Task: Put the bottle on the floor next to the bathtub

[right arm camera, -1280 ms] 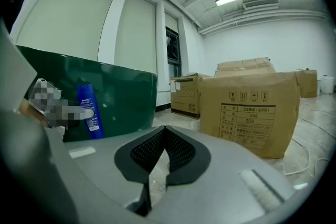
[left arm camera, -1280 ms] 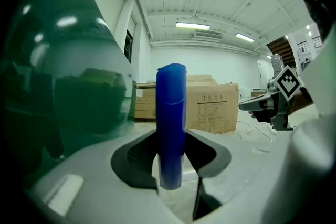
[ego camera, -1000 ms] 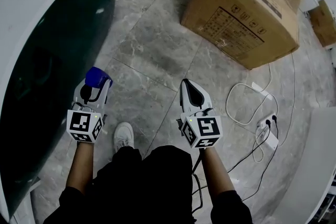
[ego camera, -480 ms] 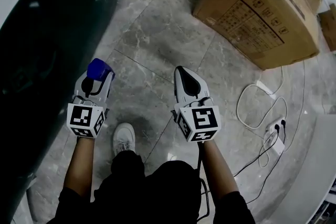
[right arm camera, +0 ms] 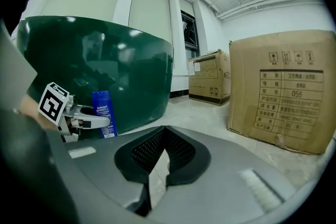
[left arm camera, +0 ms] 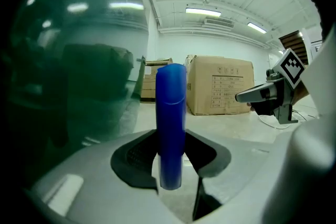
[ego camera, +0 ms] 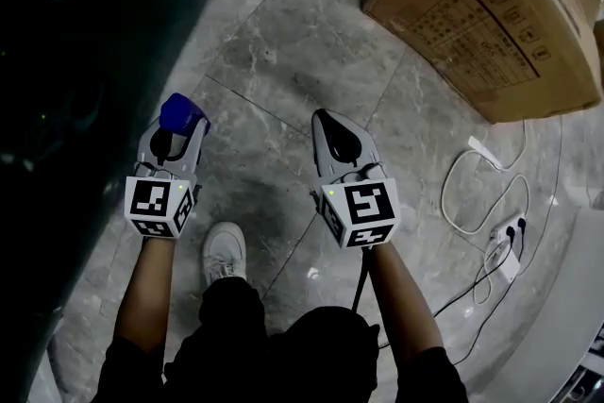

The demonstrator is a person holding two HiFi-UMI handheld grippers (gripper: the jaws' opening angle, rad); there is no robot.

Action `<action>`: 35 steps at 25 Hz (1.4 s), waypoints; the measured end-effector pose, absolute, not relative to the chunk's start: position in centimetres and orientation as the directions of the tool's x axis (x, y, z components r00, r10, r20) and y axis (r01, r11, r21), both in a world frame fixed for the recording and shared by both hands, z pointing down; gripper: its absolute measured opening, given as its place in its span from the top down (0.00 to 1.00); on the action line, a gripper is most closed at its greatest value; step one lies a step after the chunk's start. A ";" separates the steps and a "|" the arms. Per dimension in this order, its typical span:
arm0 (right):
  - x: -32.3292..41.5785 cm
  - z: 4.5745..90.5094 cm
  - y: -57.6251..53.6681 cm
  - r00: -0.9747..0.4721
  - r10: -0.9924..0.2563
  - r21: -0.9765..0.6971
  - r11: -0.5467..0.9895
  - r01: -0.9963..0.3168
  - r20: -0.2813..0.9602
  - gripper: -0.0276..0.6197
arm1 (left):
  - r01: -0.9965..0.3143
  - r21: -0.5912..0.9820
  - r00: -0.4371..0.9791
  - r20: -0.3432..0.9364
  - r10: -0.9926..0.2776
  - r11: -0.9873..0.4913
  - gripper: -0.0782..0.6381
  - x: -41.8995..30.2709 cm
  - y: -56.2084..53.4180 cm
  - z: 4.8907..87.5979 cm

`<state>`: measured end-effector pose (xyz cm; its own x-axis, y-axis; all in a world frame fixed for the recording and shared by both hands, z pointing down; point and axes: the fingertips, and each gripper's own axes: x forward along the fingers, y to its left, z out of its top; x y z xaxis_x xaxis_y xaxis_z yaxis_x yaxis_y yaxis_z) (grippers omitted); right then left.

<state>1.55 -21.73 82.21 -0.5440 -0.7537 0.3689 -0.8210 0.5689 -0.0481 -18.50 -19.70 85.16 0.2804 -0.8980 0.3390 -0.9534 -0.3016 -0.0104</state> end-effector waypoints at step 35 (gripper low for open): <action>-0.1 91.7 -22.2 -0.528 -0.675 -0.121 0.552 -0.825 0.515 0.92 | -0.956 -0.034 0.254 0.401 -0.880 -0.291 0.66 -19.6 -22.7 93.4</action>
